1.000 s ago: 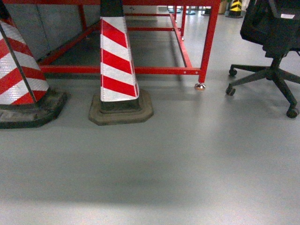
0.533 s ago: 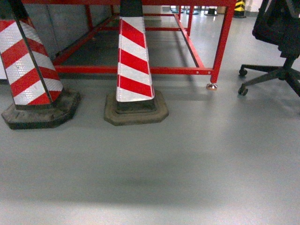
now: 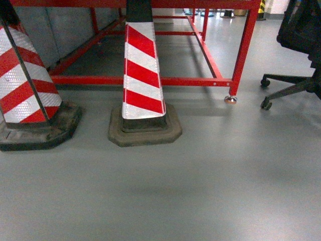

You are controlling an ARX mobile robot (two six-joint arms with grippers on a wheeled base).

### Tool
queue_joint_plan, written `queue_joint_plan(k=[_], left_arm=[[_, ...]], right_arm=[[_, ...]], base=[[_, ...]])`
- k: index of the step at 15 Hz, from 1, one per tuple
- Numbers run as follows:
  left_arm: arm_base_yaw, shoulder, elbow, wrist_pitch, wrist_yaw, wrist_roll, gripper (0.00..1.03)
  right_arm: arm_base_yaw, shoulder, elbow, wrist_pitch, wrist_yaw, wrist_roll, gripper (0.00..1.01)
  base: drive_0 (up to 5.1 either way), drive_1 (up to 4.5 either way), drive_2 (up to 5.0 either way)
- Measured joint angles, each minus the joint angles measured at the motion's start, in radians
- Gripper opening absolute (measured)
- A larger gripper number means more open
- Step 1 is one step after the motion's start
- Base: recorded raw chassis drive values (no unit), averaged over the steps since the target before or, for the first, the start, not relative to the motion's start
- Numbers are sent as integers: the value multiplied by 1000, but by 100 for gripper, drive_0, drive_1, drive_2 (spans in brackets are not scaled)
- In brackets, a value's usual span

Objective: Pick capacitor and pack into box

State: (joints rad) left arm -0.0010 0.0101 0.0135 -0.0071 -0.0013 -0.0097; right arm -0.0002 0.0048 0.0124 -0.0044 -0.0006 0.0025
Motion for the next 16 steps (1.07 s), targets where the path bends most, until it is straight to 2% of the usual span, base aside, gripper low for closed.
queue_joint_plan(k=[16], left_arm=[[0,0,0,2,2,0,44]], right_arm=[[0,0,0,-2,0,0,98]], base=[[0,0,0]])
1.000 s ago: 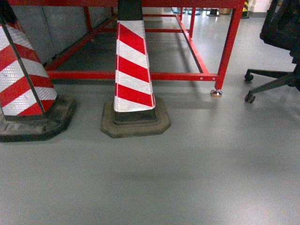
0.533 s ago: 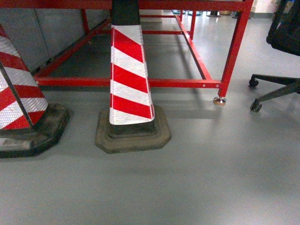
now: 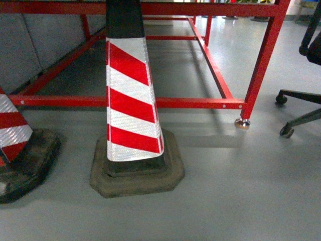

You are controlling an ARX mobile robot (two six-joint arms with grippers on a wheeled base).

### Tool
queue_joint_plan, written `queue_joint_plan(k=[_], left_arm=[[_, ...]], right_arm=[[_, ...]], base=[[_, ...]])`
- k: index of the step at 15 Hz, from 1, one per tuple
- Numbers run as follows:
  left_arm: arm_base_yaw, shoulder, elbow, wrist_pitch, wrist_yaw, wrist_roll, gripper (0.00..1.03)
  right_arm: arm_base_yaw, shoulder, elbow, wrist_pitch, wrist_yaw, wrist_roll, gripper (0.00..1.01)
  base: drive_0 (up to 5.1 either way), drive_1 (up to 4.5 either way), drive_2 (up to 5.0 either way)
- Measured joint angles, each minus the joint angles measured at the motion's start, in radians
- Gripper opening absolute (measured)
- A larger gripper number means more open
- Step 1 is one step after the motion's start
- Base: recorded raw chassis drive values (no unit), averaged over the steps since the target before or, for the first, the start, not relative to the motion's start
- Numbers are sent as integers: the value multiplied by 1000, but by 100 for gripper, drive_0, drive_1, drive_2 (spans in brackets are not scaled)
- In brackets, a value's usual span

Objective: Pick capacitor and pack into box

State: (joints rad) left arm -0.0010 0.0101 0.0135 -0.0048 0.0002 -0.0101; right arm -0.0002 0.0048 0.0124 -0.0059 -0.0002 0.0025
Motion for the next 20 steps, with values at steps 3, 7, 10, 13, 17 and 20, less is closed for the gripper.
queue_joint_plan(k=[3,7,10,13,17,20], left_arm=[[0,0,0,-2,-2,0,44],[0,0,0,-3,0,0,44],[0,0,0,-2,-1,0,44],[0,0,0,-3,-2,0,44],[0,0,0,-3,-2,2,44],[0,0,0,-2,-2,9,44]], right_arm=[[0,0,0,2,0,0,98],[0,0,0,0,0,0,98],[0,0,0,1,0,0,98],[0,0,0,0,0,0,98],[0,0,0,0,0,0,98],[0,0,0,1,1,0,98]], base=[[0,0,0],[0,0,0],[0,0,0],[0,0,0],[0,0,0],[0,0,0]])
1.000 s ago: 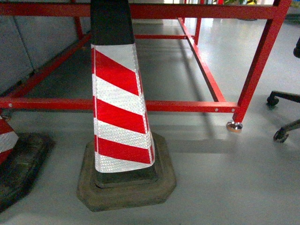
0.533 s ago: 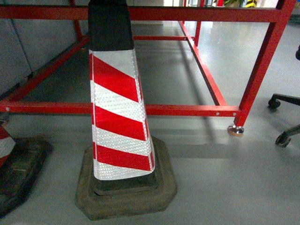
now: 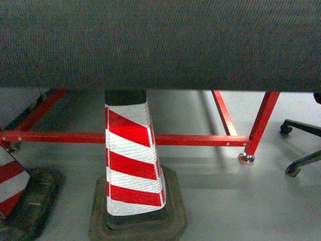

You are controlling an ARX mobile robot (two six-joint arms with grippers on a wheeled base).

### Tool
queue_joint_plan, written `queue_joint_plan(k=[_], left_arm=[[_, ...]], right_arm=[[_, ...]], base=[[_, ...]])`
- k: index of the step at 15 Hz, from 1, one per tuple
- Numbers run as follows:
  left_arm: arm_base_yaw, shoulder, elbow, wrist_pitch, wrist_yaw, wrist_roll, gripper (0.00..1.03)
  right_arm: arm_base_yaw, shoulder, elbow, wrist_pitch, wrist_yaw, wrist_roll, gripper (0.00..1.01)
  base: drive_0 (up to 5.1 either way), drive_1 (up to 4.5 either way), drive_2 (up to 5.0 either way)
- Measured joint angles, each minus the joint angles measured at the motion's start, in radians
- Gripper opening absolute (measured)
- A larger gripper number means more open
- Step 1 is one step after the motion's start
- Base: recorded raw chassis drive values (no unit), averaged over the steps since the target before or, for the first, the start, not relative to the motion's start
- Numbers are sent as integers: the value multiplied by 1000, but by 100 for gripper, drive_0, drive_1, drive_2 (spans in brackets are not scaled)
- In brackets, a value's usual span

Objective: Pick capacitor and pack into box

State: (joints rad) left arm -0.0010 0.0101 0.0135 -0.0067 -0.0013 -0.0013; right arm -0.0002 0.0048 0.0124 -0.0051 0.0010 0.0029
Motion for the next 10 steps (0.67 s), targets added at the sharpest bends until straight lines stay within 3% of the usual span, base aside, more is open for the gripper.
queue_joint_plan(k=[10], left_arm=[[0,0,0,-1,1,2,44]], right_arm=[[0,0,0,0,-2,-2,98]], base=[[0,0,0]])
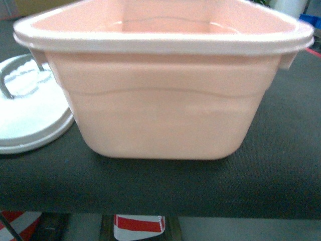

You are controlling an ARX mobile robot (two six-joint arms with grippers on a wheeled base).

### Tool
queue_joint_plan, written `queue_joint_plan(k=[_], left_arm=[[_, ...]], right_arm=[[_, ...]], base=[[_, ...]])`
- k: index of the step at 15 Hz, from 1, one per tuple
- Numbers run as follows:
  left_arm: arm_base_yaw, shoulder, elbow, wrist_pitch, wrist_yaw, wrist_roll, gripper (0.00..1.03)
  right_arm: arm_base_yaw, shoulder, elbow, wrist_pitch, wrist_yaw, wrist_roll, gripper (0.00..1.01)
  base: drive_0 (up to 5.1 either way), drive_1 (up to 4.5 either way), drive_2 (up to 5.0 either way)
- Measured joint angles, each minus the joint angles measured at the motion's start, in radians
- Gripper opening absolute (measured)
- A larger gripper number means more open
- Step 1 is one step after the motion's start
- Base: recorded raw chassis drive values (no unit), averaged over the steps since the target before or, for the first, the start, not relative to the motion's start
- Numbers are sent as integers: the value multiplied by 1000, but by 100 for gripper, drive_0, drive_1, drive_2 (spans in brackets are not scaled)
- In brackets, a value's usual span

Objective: Pick capacitor and pack into box

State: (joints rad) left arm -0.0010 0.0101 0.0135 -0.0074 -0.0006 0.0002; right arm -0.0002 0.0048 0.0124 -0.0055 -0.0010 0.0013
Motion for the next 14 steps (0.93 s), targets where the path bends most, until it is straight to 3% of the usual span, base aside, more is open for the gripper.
queue_joint_plan(k=[14], left_arm=[[0,0,0,1,0,0,44]], right_arm=[[0,0,0,0,1,1,98]], base=[[0,0,0]])
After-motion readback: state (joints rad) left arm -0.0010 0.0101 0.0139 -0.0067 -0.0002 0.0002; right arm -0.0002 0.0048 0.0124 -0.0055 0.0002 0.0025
